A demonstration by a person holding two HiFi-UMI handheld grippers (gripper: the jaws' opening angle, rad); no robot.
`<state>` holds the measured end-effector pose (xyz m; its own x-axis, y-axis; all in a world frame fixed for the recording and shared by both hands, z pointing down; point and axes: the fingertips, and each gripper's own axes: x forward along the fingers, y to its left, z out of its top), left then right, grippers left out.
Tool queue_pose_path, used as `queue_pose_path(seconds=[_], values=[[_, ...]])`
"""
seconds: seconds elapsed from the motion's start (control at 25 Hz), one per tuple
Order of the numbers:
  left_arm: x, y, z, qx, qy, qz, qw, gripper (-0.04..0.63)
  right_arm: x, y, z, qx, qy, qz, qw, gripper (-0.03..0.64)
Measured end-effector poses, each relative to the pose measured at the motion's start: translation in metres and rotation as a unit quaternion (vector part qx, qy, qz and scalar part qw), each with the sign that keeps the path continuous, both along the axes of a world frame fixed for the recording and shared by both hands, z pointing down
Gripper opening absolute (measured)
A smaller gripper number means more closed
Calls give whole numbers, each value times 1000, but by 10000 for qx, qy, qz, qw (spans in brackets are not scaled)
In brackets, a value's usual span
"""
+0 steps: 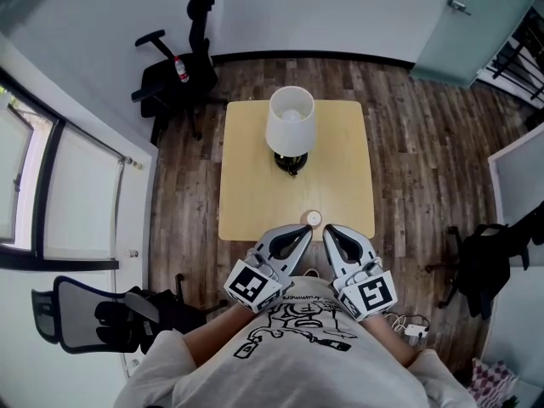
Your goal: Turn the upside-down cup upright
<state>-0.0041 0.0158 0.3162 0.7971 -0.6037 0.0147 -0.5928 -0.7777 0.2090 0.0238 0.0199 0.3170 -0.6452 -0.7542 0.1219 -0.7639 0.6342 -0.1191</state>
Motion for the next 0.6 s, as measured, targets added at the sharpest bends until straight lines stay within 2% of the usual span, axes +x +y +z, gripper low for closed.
queue_pose_path(seconds=[0.16, 0.32, 0.6], values=[[0, 3, 1, 15, 12, 35, 10000, 8, -4, 1, 1, -20, -15, 58, 10000, 23], [0, 5, -3, -71, 199, 44, 9998, 8, -5, 7, -2, 17, 12, 63, 10000, 23], [-3, 13, 3, -61, 95, 2, 9999, 8, -3, 15, 2, -21, 45, 124, 9999, 23]])
